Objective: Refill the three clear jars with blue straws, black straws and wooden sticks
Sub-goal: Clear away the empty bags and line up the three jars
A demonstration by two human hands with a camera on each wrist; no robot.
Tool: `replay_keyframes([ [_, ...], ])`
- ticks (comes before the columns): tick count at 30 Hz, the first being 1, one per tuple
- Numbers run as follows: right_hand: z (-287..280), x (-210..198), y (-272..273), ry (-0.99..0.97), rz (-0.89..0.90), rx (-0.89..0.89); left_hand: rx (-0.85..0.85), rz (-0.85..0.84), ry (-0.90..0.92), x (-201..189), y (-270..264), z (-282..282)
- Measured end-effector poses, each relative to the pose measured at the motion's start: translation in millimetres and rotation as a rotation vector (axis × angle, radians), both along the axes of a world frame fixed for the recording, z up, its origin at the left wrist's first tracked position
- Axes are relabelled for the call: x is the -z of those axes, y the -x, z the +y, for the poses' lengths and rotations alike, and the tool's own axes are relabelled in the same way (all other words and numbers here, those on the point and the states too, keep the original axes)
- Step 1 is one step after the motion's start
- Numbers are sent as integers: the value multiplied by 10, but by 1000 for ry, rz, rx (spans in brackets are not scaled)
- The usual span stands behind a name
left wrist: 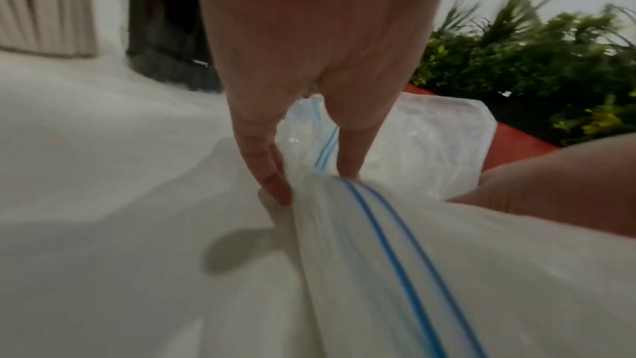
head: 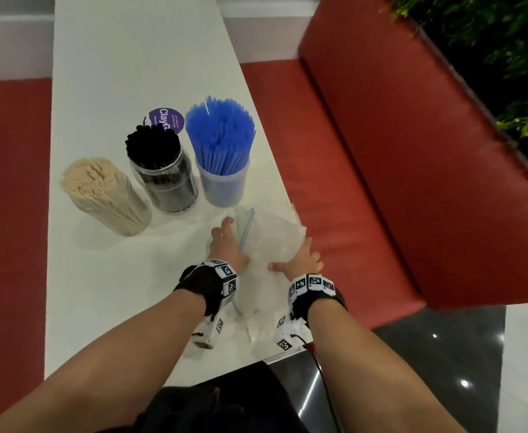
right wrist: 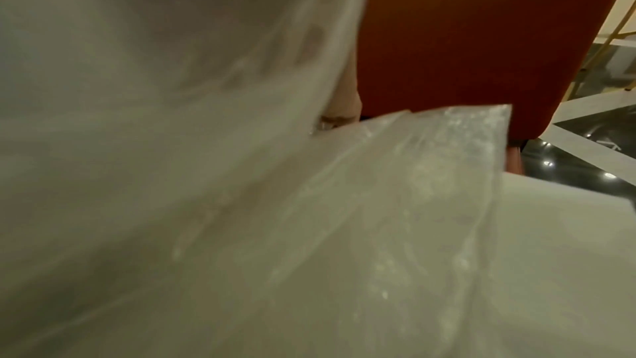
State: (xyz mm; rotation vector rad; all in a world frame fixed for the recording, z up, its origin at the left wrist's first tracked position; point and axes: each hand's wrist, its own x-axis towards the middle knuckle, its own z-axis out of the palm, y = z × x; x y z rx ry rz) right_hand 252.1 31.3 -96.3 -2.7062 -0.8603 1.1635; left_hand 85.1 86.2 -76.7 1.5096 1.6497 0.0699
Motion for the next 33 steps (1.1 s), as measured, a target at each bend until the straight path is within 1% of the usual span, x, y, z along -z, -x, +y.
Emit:
replay_keyframes([
  [2, 21, 44, -17, 0, -25, 13, -137, -100, 70, 56, -12, 37],
  [4, 32, 55, -23, -7, -32, 18, -221, -173, 137, 109, -12, 65],
  [7, 22, 49, -40, -8, -33, 4, -181, -209, 290, 146, 29, 54],
  [10, 28, 53, -14, -28, -5, -70, -208, -400, 420, 106, 98, 25],
  [12, 47, 39, 5, -97, 117, -109, -253, -511, 444, 45, 179, 10],
  [14, 61, -40, 17, -197, 343, -103, -300, -596, 449, -34, 321, 11],
  [16, 69, -174, 36, -232, 559, -74, -347, -642, 466, -125, 502, 34],
  [18, 92, -289, 89, -209, 702, -58, -384, -677, 462, -204, 700, 47],
  [19, 114, -377, 152, -180, 748, -47, -406, -704, 438, -240, 802, 56],
  [21, 160, -488, 284, -126, 809, -86, -444, -792, 434, -315, 983, 54],
  [23, 192, -569, 424, -133, 860, -98, -456, -759, 430, -422, 1194, 35],
  [24, 219, -574, 506, -136, 877, -103, -416, -640, 412, -527, 1289, 11],
  [25, 243, -589, 617, -123, 892, -108, -414, -542, 350, -527, 1433, -3],
  [26, 265, -593, 724, -115, 903, -112, -504, -531, 325, -470, 1585, -5],
  [27, 297, -614, 837, -109, 914, -107, -621, -625, 368, -450, 1719, -20],
  [28, 329, -601, 931, -107, 922, -117, -600, -734, 346, -456, 1856, -46],
  [29, 378, -618, 1039, -107, 908, -120, -634, -827, 341, -490, 2011, -93],
  [31, 485, -597, 1244, -125, 870, -113, -752, -1012, 447, -514, 2330, -218],
  [33, 593, -638, 1500, -141, 860, -77, -784, -1115, 524, -478, 2624, -367],
])
